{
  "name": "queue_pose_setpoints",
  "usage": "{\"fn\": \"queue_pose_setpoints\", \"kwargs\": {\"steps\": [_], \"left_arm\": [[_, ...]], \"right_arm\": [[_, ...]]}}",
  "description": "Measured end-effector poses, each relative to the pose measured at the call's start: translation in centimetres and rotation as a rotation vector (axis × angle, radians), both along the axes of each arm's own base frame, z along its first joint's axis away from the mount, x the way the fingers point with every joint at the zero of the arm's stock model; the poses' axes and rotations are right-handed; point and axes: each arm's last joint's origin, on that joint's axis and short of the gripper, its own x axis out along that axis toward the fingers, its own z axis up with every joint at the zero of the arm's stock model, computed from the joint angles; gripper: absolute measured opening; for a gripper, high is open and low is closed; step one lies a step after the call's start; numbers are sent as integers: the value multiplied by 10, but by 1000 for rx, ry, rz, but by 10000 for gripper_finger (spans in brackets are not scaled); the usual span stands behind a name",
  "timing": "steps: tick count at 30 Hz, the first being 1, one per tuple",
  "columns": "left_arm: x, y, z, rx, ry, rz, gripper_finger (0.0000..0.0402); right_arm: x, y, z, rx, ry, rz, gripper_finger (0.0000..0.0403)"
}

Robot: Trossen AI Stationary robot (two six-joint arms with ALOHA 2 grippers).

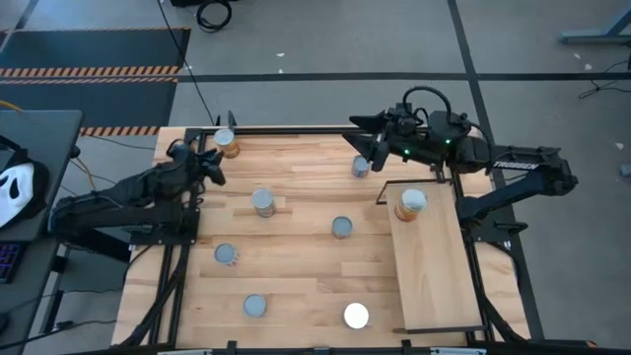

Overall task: Pick and place cans onto a shelf
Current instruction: Put the large canned corn on the shelf aligned with the other canned corn

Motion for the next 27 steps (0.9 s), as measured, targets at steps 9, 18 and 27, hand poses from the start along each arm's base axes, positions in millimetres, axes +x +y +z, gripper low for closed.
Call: {"fn": "queue_pose_setpoints", "kwargs": {"steps": [9,18,27], "left_arm": [[30,51,-14,-278,80,123,333],[35,104,-31,-453,95,409,386],[56,138,-42,-489,222,475,386]], "right_arm": [[0,-6,0,-183,57,-18,371],[-5,-11,3,-282,65,90,399],[-4,-11,-4,-371,157,128,399]]}}
